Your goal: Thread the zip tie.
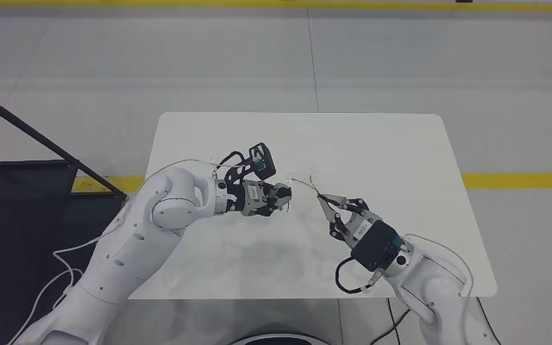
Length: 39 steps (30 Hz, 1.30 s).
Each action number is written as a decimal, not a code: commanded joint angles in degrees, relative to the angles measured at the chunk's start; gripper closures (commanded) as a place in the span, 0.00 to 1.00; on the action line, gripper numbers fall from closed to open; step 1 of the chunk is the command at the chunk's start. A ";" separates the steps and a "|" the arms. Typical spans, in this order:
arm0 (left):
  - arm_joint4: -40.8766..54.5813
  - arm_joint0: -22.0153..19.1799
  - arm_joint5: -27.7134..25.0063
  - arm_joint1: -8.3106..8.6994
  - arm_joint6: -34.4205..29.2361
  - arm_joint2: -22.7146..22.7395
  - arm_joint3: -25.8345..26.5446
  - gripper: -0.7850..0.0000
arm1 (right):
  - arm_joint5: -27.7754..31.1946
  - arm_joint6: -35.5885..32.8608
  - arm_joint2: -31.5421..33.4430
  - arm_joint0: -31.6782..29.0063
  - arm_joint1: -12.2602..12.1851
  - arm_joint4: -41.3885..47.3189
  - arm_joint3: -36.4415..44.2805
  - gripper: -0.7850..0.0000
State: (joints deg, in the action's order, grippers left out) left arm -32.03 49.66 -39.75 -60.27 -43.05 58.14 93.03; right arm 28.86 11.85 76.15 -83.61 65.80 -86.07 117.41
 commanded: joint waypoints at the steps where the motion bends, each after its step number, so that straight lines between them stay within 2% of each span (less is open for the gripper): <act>1: 0.00 0.00 0.00 0.00 0.00 0.00 0.00 1.00 | 0.00 0.00 0.00 0.00 0.00 0.00 0.00 1.00; 9: -0.04 0.15 0.21 0.00 0.29 0.05 0.04 1.00 | 0.04 -0.05 -0.08 0.01 0.00 -0.16 0.13 1.00; 12: -0.55 -0.41 1.78 -0.09 0.97 0.17 0.35 1.00 | 2.22 -0.11 0.34 0.85 -0.22 -1.17 -0.31 1.00; 21: -0.01 -5.75 4.17 -1.21 -2.92 -3.97 -1.10 1.00 | 11.89 10.15 6.07 0.03 -1.48 -1.01 -2.86 1.00; 27: -1.21 -7.95 3.22 -2.02 -3.89 -7.21 -2.18 1.00 | 16.07 12.68 6.58 -0.53 -2.08 -3.05 -2.84 1.00; 29: -0.91 -8.41 2.17 -2.14 -3.57 -7.55 -2.65 1.00 | 19.27 13.29 6.43 -0.16 -2.35 -3.58 -2.94 1.00; 32: -0.55 -8.71 0.59 -2.16 -2.56 -7.37 -3.04 1.00 | 21.08 13.89 6.71 0.05 -2.64 -4.07 -3.18 1.00; 39: -1.02 -8.74 -2.55 -2.06 -1.10 -7.24 -3.65 1.00 | 19.61 13.25 6.84 -0.20 -2.76 -4.48 -2.74 1.00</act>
State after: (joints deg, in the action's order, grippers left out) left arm -32.97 40.93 -42.03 -62.33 -44.25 50.97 89.46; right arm 48.18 25.08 82.99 -83.82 63.04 -90.54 114.69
